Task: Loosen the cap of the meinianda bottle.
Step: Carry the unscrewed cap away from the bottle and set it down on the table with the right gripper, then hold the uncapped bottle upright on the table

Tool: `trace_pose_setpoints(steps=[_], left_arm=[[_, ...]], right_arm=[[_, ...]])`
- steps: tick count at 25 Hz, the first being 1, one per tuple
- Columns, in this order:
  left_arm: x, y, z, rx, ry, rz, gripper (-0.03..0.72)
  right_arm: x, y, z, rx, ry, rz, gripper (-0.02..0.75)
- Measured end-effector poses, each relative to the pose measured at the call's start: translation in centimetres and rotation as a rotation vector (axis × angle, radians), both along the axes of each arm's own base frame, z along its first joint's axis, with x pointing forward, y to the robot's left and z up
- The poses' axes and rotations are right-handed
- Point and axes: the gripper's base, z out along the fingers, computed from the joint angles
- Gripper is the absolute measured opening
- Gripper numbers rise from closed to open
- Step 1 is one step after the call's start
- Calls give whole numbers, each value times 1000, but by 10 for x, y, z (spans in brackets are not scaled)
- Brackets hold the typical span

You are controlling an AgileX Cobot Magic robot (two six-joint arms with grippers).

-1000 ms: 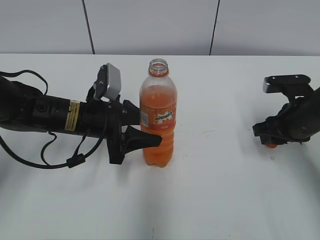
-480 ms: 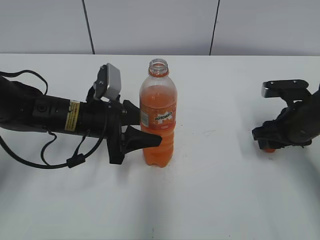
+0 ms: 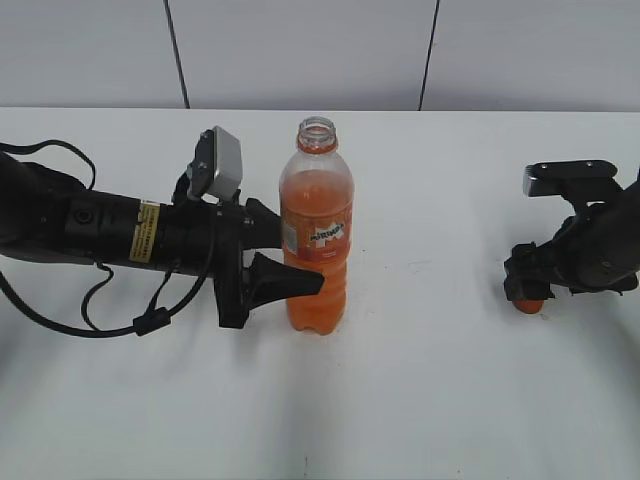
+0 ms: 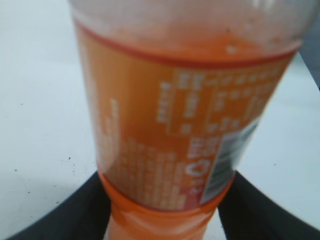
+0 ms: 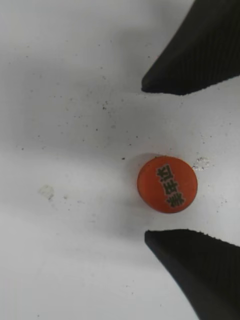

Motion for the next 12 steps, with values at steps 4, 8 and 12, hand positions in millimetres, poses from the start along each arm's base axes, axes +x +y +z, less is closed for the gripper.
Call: trace_pose_setpoints(steps=[4, 8, 12], left_arm=[[1, 1, -1, 7, -1, 4, 593], [1, 4, -1, 13, -3, 2, 645], [1, 14, -4, 48, -9, -32, 622]], right_arm=[[0, 0, 0, 0, 2, -1, 614], [-1, 0, 0, 0, 6, 0, 596], [-1, 0, 1, 0, 12, 0, 595]])
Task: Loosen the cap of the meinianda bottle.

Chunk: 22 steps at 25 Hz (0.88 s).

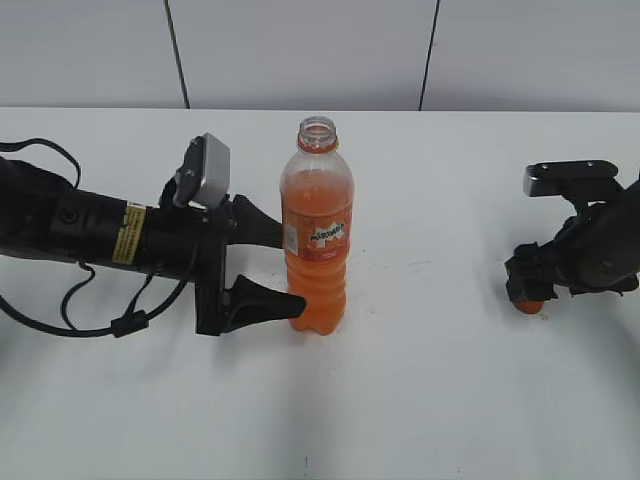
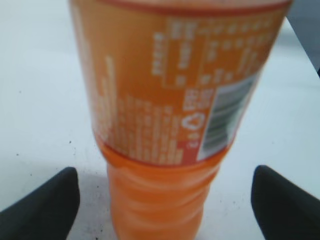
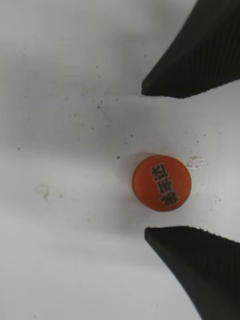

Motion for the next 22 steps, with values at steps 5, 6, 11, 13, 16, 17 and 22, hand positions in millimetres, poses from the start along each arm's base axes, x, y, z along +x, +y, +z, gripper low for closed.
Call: trace_pose_setpoints(steps=[5, 6, 11, 13, 16, 17, 22], left_arm=[[5, 25, 9, 33, -18, -2, 594], [5, 30, 13, 36, -25, -5, 593], [12, 57, 30, 54, -82, 42, 589], [19, 66, 40, 59, -112, 133, 588], [34, 78, 60, 92, -161, 376, 586], [39, 83, 64, 115, -166, 466, 585], [53, 110, 87, 274, -202, 782, 568]], right_arm=[[-1, 0, 23, 10, -68, 0, 595], [-1, 0, 29, 12, -86, 0, 595], [-2, -1, 50, -4, -167, 31, 595], [-1, -2, 59, -21, -214, 53, 595], [4, -2, 73, -40, -289, 79, 595], [6, -2, 77, -41, -310, 81, 595], [18, -1, 98, -67, -384, 113, 594]])
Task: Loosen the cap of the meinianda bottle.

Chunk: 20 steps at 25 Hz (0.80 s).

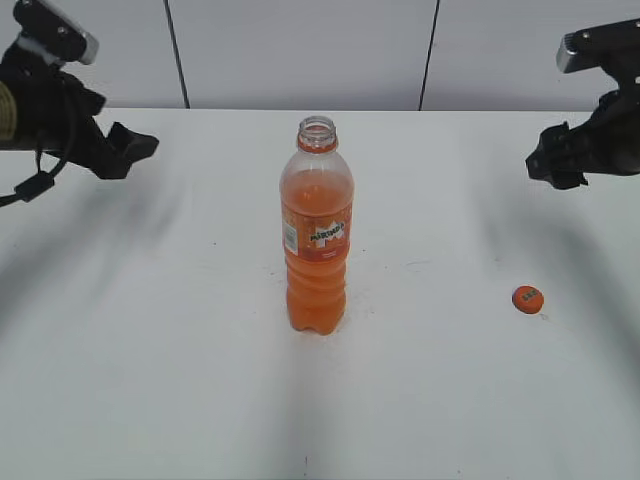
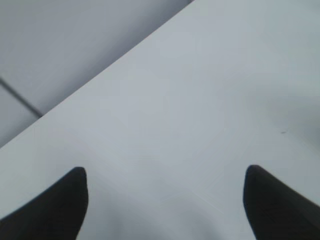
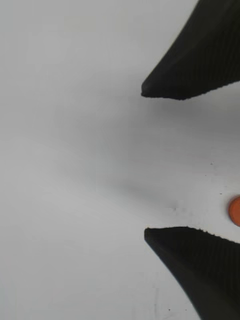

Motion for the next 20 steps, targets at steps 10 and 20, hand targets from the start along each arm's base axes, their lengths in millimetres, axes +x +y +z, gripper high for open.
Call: trace_pose_setpoints(steps=[10, 20], left_arm=[[0, 46, 37, 142, 65, 525, 546], [0, 50, 99, 197, 308, 572, 540]], right_arm=[[24, 0, 53, -12, -11, -33, 594], [29, -7, 122, -76, 75, -107, 594]])
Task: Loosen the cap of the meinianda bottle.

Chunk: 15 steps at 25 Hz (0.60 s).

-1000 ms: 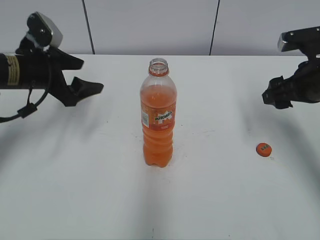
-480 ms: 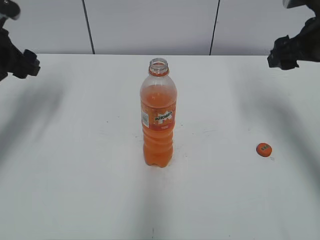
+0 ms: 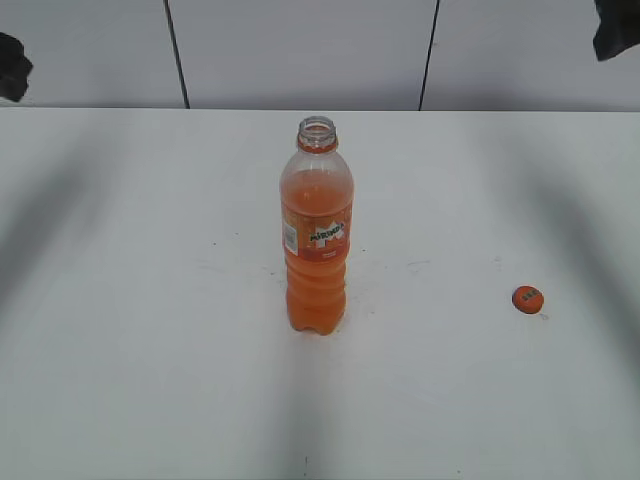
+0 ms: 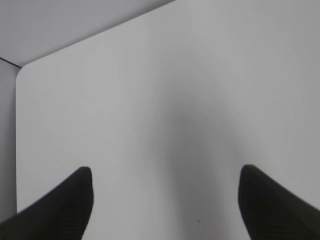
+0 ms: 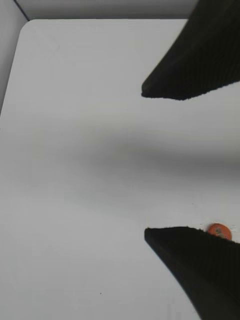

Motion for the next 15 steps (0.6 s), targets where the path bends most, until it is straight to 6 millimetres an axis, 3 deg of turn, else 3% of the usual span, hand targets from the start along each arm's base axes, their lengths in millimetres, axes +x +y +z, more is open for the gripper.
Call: trace_pose_setpoints(steps=[3, 9, 15], left_arm=[[-3, 1, 21, -4, 67, 29, 540], [-23, 5, 44, -9, 253, 98, 517], [-52, 3, 76, -56, 203, 102, 510]], right_arm=[[-6, -2, 14, -18, 67, -10, 594], [-20, 1, 33, 10, 205, 12, 594], [-43, 6, 58, 104, 155, 44, 594]])
